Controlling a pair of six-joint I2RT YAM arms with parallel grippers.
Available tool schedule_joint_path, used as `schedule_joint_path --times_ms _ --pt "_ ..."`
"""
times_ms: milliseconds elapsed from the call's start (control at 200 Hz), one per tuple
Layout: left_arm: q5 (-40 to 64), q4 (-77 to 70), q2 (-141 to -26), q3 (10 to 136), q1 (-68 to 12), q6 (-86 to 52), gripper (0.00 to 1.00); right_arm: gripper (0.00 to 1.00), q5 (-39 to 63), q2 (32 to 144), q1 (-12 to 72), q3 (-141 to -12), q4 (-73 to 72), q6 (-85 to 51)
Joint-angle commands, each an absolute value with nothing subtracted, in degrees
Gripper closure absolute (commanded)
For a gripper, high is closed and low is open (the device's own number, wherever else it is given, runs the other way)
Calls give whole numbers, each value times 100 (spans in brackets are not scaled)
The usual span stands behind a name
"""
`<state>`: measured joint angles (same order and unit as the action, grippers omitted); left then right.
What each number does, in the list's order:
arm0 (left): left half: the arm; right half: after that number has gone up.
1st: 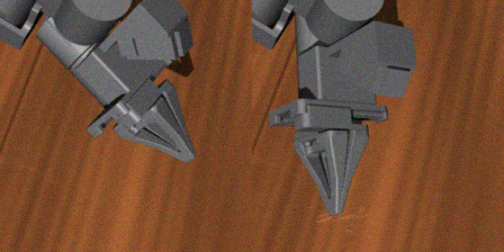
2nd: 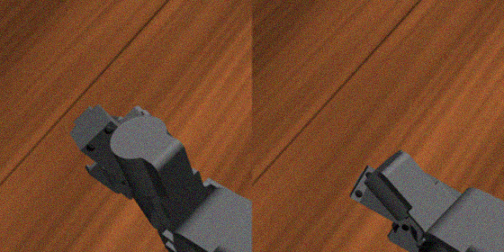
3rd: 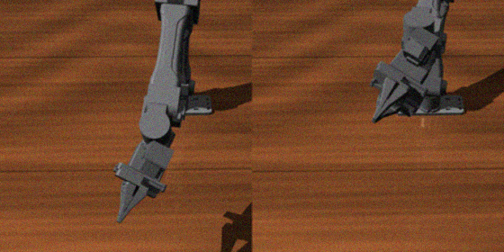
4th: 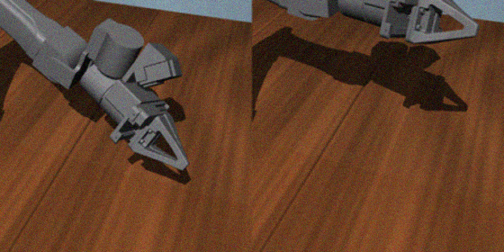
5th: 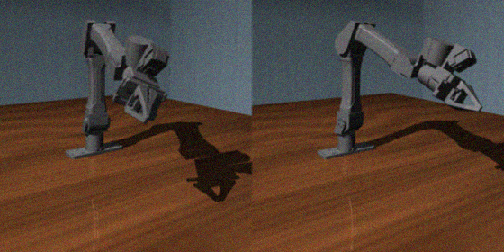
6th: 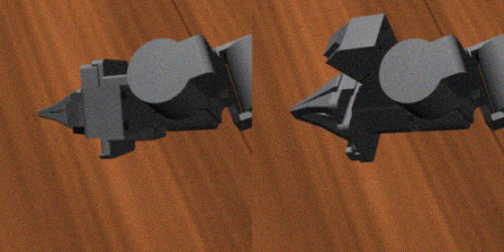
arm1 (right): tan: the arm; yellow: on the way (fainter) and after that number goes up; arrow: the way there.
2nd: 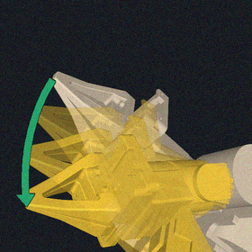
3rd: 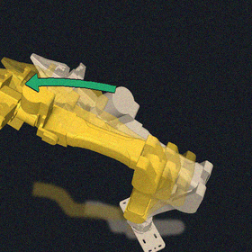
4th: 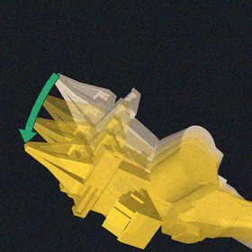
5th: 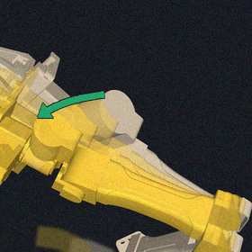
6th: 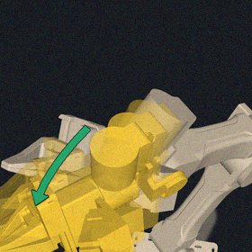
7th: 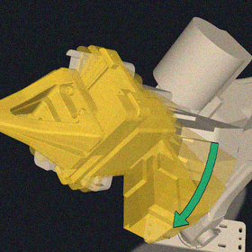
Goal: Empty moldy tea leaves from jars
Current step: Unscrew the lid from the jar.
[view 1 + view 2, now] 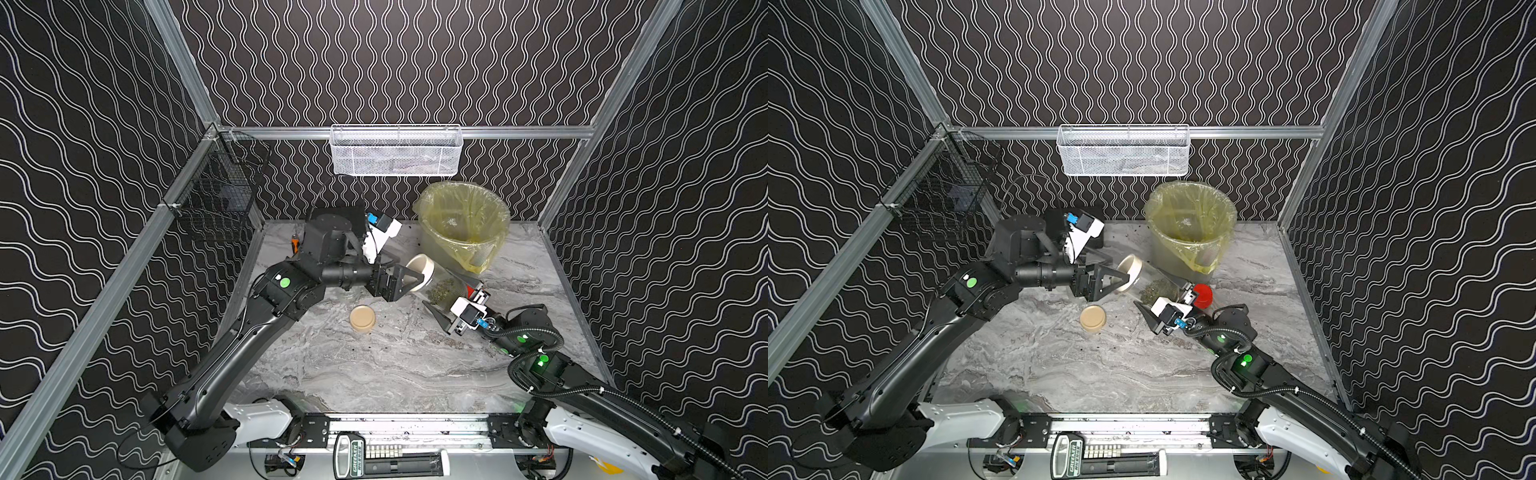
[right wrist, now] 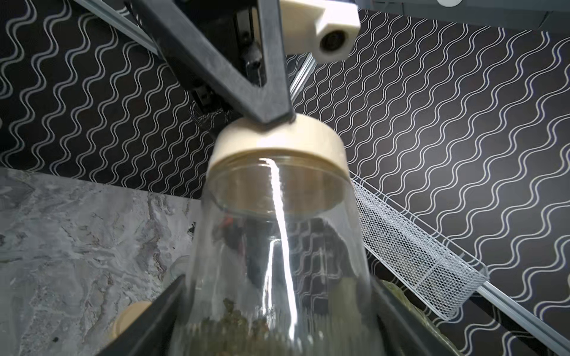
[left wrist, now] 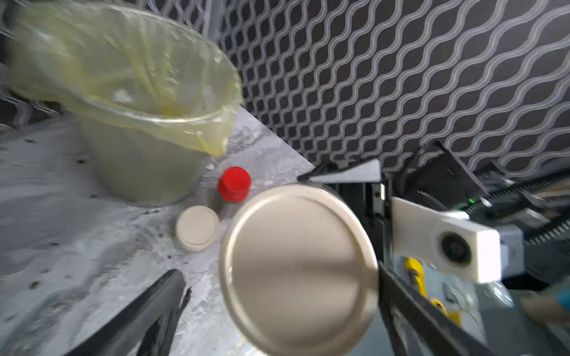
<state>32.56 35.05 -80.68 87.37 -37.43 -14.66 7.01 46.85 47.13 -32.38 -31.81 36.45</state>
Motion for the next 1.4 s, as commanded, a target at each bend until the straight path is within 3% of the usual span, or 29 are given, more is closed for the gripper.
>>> schedule_joint_path --times_ms 0,70,400,540,711,836,1026,1396 --pt "3901 3280 -8112 8714 -3725 -1501 1 67 1183 4620 4715 -3270 -3914 3391" --pt "3953 3261 -8145 8706 -3721 -1499 2 68 1277 4626 4719 -3286 -3946 3342" --pt "3943 3249 -8132 8641 -3719 -1616 33 68 1256 4788 4717 -3349 -4019 3376" --pt "3528 3196 -8079 8606 -3719 -2238 41 68 944 4960 4715 -3350 -3982 3791" --pt "3519 2838 -8017 8281 -3722 -3443 39 67 108 5329 4719 -3305 -4298 4933" --pt "2970 3087 -8003 8324 -3720 -4018 40 67 -300 5518 4720 -3314 -4617 5592" --pt "2417 2994 -7902 8189 -3719 -4671 47 68 -905 5862 4768 -3071 -5487 6724" --pt "2338 2906 -7965 8322 -3718 -4903 51 68 -1228 6026 4917 -2855 -5928 7208"
